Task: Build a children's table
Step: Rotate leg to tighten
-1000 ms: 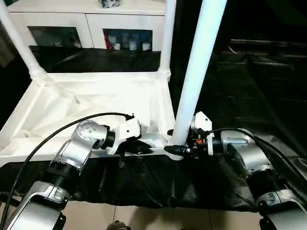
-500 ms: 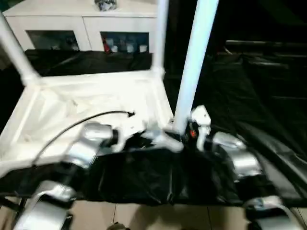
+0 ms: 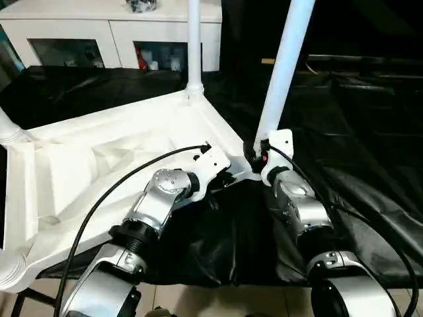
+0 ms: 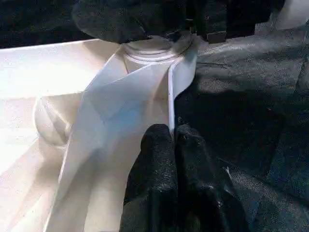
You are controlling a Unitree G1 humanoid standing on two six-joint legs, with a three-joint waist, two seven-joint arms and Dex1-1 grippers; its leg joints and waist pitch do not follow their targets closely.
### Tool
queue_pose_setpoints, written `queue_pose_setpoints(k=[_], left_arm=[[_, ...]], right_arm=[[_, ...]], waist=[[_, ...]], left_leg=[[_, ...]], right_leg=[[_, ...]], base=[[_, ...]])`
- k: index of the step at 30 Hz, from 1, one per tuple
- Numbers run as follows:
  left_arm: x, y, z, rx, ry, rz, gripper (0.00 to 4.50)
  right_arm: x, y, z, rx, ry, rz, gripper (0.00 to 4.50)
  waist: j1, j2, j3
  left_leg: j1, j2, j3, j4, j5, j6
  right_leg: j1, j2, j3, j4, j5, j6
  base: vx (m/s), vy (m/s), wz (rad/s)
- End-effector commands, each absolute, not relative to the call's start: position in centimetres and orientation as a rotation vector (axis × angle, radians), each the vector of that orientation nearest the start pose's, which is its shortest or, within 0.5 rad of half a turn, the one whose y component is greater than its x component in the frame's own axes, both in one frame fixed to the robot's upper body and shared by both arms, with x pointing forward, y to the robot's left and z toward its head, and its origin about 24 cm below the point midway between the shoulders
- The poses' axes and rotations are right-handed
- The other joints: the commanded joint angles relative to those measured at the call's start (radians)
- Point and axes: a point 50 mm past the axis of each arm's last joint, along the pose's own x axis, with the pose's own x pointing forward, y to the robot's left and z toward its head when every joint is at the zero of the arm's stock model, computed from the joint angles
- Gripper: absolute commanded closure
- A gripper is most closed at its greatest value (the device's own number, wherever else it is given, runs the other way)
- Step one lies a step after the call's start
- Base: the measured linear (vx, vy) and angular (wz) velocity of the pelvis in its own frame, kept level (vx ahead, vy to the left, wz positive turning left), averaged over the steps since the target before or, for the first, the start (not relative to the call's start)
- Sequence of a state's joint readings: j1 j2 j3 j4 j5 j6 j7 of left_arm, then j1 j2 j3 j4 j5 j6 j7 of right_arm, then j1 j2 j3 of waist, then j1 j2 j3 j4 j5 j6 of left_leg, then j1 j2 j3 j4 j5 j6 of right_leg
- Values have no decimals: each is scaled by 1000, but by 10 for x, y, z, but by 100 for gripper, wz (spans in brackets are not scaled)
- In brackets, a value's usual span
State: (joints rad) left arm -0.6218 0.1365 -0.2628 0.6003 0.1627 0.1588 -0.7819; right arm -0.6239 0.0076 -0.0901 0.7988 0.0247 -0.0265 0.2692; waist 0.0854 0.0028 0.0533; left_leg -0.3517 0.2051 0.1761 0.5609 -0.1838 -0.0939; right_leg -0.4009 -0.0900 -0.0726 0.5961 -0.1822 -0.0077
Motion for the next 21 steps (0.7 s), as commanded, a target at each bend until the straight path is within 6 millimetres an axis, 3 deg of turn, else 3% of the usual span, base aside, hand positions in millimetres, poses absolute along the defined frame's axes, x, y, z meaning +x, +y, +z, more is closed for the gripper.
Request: queue_pose_setpoints(k=[1,4,5,10,16,21], left_arm=[[324,56,58,447,244,-1154,450],[317,71,54,467,268,-1233,450],[314,79,53,472,283,-1257,450],[311,94,53,459,297,-1309,450],[311,109,57,453,316,-1358,450],[312,117,59,460,339,-1385,450]], right_arm=[[337,-60,30,83,224,617,177],[333,-70,27,-7,222,737,159],[330,-75,26,-54,225,812,159],[316,-86,22,-127,261,1061,159],[291,-93,22,-128,323,1417,159],[280,-96,21,-143,384,1578,175]], waist=[[0,-9,-60],[-6,-4,-65],[-9,-1,-66],[-8,-2,-65],[10,-3,-62],[22,-6,-61]], left_leg=[[-10,19,-3,-63,-174,60],[-8,22,-4,-60,-162,60],[-6,23,-1,-57,-149,65],[-4,23,2,-52,-146,88],[0,29,3,-54,-191,82],[2,30,3,-55,-202,71]], right_leg=[[55,-56,43,-66,-186,-192],[56,-56,43,-62,-159,-204],[54,-53,44,-57,-113,-227],[58,-49,44,-52,-70,-256],[55,-51,45,-57,-153,-247],[51,-52,46,-60,-207,-238]], base=[[0,0,0],[0,0,0],[0,0,0],[0,0,0],[0,0,0],[0,0,0]])
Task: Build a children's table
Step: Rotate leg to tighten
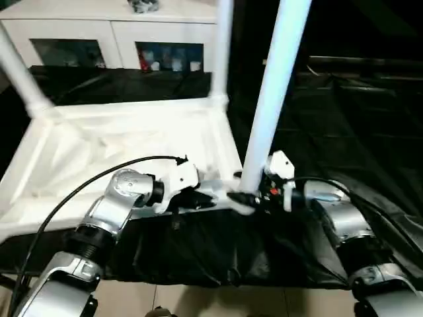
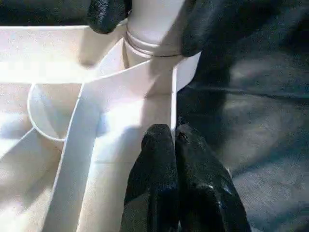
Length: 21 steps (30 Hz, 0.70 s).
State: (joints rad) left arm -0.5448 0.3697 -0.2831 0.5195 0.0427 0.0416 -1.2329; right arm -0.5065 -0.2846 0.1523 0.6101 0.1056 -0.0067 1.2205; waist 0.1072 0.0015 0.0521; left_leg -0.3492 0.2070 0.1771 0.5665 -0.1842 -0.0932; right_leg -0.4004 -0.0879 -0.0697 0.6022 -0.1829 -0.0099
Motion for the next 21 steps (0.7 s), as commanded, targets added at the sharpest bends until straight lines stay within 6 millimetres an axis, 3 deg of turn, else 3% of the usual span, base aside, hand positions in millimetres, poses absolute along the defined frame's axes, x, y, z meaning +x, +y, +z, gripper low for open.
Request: queue_pose_setpoints(k=[1,7,16,19,21], left_arm=[[312,117,59,460,339,-1385,450],[314,122,60,460,345,-1390,450],[313,123,58,450,350,-1384,450],[315,121,56,447,350,-1327,450],[321,111,54,430,341,-1233,450]], right_arm=[[280,-96,21,-143,385,1580,185],[278,-96,22,-142,404,1614,230],[274,-97,21,-120,399,1601,247],[280,-94,21,-83,362,1475,248],[295,-93,15,-72,327,1203,249]], waist=[[1,-6,-60],[7,-5,-64],[7,-7,-60],[7,-7,-58],[1,-6,-54]], left_leg=[[0,27,2,-61,-201,69],[-1,26,1,-59,-171,63],[-1,25,1,-59,-173,66],[-1,25,1,-61,-181,60],[1,25,1,-65,-196,42]], right_leg=[[50,-55,43,-67,-209,-234],[51,-54,42,-62,-181,-232],[50,-54,42,-64,-196,-223],[48,-55,43,-66,-219,-217],[42,-56,46,-71,-251,-209]], base=[[0,0,0],[0,0,0],[0,0,0],[0,0,0],[0,0,0]])
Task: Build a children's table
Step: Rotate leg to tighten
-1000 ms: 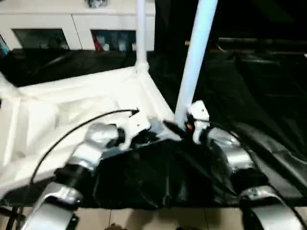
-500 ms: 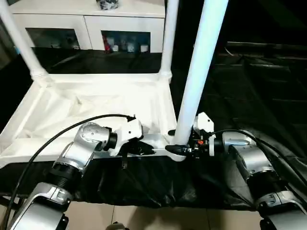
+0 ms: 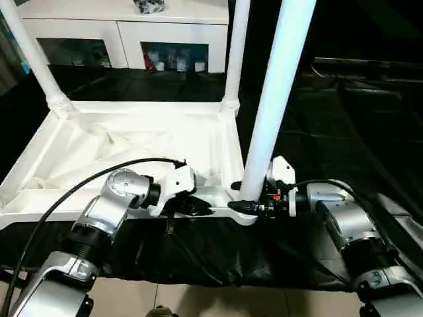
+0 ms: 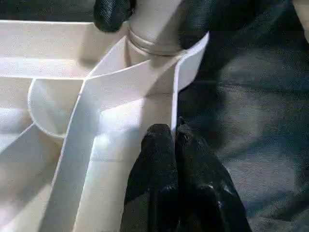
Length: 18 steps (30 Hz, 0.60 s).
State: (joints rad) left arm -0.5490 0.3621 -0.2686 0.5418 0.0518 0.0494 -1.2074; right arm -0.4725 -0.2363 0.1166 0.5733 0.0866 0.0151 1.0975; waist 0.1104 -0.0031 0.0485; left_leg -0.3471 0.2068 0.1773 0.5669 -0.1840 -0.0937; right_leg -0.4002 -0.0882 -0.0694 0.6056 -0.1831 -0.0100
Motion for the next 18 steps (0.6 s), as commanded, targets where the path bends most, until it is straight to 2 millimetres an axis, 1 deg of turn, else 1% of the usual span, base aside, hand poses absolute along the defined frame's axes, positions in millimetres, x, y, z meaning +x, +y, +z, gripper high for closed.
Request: queue_pose_setpoints(k=[1,2,3,4,5,6,7,8,9,10,11,12,13,14,15,17,18], left_arm=[[321,107,54,420,333,-1220,450],[321,107,54,420,333,-1220,450],[323,92,54,390,318,-1189,450],[323,87,54,386,315,-1187,450],[323,69,54,371,304,-1171,450],[323,68,54,370,303,-1169,450],[324,64,54,365,300,-1162,450],[324,58,55,357,295,-1155,450],[325,55,55,355,292,-1149,450],[326,50,56,352,287,-1138,450],[329,38,59,350,273,-1112,450],[330,34,61,350,266,-1101,450],[330,31,62,355,257,-1100,450],[330,30,63,363,252,-1102,450],[331,29,63,369,250,-1100,450],[331,31,63,392,246,-1111,450],[330,32,63,397,245,-1116,450]], right_arm=[[297,-92,14,-57,325,1155,250],[297,-92,14,-57,325,1155,252],[304,-90,10,-28,334,1006,252],[305,-88,9,-20,330,973,252],[312,-81,8,8,323,853,253],[313,-81,8,9,323,843,254],[315,-79,8,11,323,808,254],[317,-75,10,24,316,776,254],[319,-74,10,26,317,753,254],[322,-70,11,31,320,712,254],[329,-62,14,29,330,620,254],[332,-58,16,30,325,596,254],[334,-56,18,32,315,578,254],[336,-55,20,38,305,564,254],[337,-55,21,41,299,551,219],[339,-55,23,72,290,550,219],[339,-56,24,82,288,554,199]], waist=[[-5,-6,-47],[-5,-6,-47],[-9,-7,-45],[-14,-7,-43],[-19,-6,-41],[-24,-7,-39],[-27,-9,-41],[-27,-5,-44],[-28,-6,-44],[-27,-3,-46],[-29,-4,-45],[-31,-2,-48],[-30,0,-50],[-30,-1,-49],[-29,1,-53],[-26,1,-57],[-25,0,-59]], left_leg=[[2,22,-2,-70,-234,23],[2,22,-2,-70,-234,23],[5,21,-6,-72,-278,10],[8,21,-6,-74,-293,4],[8,18,-9,-74,-314,6],[7,17,-8,-74,-319,4],[8,15,-11,-75,-326,3],[9,15,-12,-75,-323,8],[7,16,-10,-75,-318,11],[8,16,-11,-76,-315,12],[8,14,-9,-75,-316,12],[7,12,-10,-75,-308,2],[7,13,-10,-74,-303,1],[6,14,-9,-74,-301,3],[3,15,-9,-74,-285,8],[-2,17,-6,-70,-250,21],[-3,16,-6,-69,-237,26]], right_leg=[[40,-56,43,-83,-331,-188],[40,-56,43,-83,-331,-188],[40,-60,43,-93,-437,-150],[34,-59,43,-99,-466,-137],[32,-59,41,-105,-503,-122],[31,-58,42,-107,-514,-117],[32,-58,39,-110,-533,-105],[33,-58,40,-110,-515,-102],[32,-56,41,-109,-495,-105],[32,-55,41,-107,-475,-110],[30,-52,40,-107,-462,-117],[33,-53,39,-105,-449,-123],[33,-54,40,-103,-436,-126],[32,-53,41,-103,-420,-128],[36,-54,42,-97,-370,-140],[41,-51,42,-87,-276,-164],[43,-51,42,-84,-250,-171]], base=[[0,0,0],[0,0,0],[0,0,0],[-56,3,0],[0,0,0],[0,0,0],[0,0,0],[0,0,0],[0,0,0],[0,0,0],[0,0,0],[0,0,0],[0,0,0],[0,0,0],[0,0,0],[0,0,0],[0,0,0]])
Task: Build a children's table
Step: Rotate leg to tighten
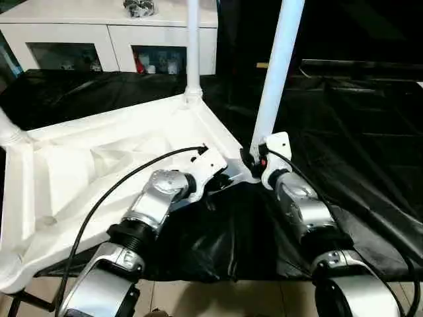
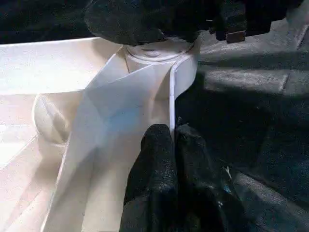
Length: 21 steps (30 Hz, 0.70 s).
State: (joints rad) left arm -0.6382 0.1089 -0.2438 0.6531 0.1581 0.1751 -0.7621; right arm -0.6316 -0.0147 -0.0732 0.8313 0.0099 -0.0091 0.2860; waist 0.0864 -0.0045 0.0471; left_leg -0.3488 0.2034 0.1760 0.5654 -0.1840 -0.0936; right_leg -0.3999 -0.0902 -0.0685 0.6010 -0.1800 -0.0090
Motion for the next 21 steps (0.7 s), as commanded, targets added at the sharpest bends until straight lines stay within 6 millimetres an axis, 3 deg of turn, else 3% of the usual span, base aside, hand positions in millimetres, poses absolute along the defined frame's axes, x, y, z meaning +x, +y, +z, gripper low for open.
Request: queue_pose_setpoints(k=[1,5,10,15,21], left_arm=[[330,36,62,409,248,-1125,450],[326,51,58,421,260,-1191,450],[319,71,54,440,280,-1261,450],[314,88,55,433,296,-1333,450],[310,108,57,443,320,-1378,450]], right_arm=[[339,-56,25,96,283,578,199],[333,-63,24,13,262,693,158],[321,-79,18,-57,282,881,158],[310,-95,15,-127,322,1065,158],[302,-108,20,-126,363,1231,158]], waist=[[0,1,-58],[-3,1,-58],[-7,3,-55],[-4,11,-41],[0,12,-34]], left_leg=[[-3,19,-3,-66,-214,35],[-12,19,-4,-65,-184,52],[-7,23,-1,-62,-189,69],[-3,27,0,-69,-247,63],[-3,29,-2,-75,-283,52]], right_leg=[[45,-49,41,-76,-215,-184],[53,-50,40,-69,-169,-198],[51,-48,42,-67,-134,-223],[45,-47,42,-76,-209,-225],[43,-48,43,-81,-278,-209]], base=[[0,0,0],[0,0,0],[0,0,0],[0,0,0],[0,0,0]])
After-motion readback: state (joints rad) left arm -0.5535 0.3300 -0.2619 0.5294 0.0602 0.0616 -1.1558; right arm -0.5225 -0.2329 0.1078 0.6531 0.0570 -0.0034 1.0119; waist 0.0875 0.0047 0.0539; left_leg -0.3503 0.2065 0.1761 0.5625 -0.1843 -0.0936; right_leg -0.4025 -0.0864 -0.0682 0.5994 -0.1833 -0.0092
